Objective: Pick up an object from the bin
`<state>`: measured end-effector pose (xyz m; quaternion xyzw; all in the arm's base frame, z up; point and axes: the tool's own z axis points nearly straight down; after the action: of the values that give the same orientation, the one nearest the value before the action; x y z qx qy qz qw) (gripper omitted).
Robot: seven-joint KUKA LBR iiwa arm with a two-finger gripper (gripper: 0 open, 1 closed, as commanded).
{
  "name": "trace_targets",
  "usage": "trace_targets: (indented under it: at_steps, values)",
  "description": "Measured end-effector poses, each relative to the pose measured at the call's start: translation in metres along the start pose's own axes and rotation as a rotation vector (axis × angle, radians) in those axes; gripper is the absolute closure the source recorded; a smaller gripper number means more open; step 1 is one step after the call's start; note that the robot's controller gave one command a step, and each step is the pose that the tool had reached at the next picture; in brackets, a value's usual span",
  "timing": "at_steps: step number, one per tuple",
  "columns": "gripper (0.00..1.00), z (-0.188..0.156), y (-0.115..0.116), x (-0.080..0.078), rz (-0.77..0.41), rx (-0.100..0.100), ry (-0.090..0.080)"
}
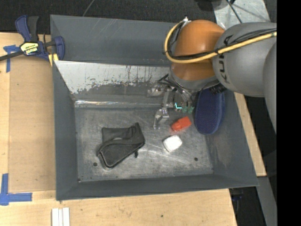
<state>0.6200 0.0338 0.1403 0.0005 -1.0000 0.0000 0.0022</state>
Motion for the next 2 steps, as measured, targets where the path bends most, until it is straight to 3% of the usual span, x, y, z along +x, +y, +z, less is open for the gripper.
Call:
trace_targets:
  at_steps: [1, 2]
  values:
    - [1.00, -0.005, 0.000, -0.002, 0.001, 0.000, -0.008]
    - [1.00, -0.133, 0.102, -0.008, -0.283, -0.002, -0.017]
